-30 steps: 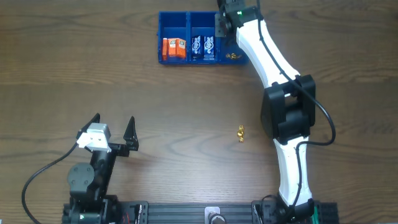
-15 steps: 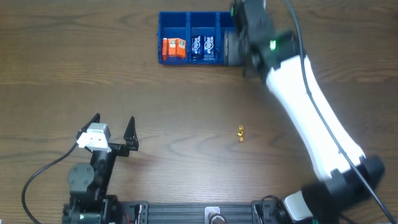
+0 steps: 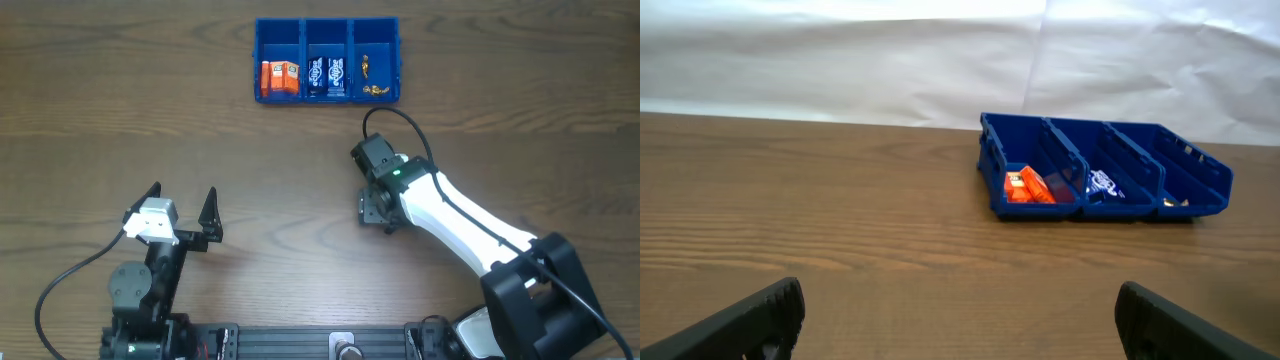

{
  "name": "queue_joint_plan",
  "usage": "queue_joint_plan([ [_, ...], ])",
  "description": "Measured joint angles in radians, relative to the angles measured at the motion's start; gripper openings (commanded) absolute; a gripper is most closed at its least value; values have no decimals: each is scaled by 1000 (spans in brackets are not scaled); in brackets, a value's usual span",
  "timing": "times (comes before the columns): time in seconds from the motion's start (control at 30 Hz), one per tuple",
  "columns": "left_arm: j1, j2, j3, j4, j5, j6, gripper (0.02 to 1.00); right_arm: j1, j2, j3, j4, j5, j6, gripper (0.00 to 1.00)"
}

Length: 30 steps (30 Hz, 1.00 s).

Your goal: Sort Candies Into Trays

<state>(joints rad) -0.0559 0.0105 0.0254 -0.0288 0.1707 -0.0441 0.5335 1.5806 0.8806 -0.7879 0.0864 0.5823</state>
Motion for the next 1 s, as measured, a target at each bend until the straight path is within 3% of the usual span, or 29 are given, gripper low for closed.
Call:
queue_joint_plan([
  [0.23, 0, 0, 0, 0, 0, 0, 998, -19, 92, 0, 22, -6, 12, 636],
  [0.3, 0, 0, 0, 0, 0, 0, 998, -28, 101, 2, 29, -18, 13, 432],
  [0.4, 0, 0, 0, 0, 0, 0, 996, -28, 105, 2, 46, -32, 17, 268],
  [0.53, 0, 0, 0, 0, 0, 0, 998, -28, 106, 2, 50, -36, 17, 209],
  [0.8, 0, 0, 0, 0, 0, 0, 998, -28, 78, 17, 12, -35, 11, 202],
  [1.0, 0, 0, 0, 0, 0, 0, 998, -74, 9, 393, -171, 18, -67, 202],
])
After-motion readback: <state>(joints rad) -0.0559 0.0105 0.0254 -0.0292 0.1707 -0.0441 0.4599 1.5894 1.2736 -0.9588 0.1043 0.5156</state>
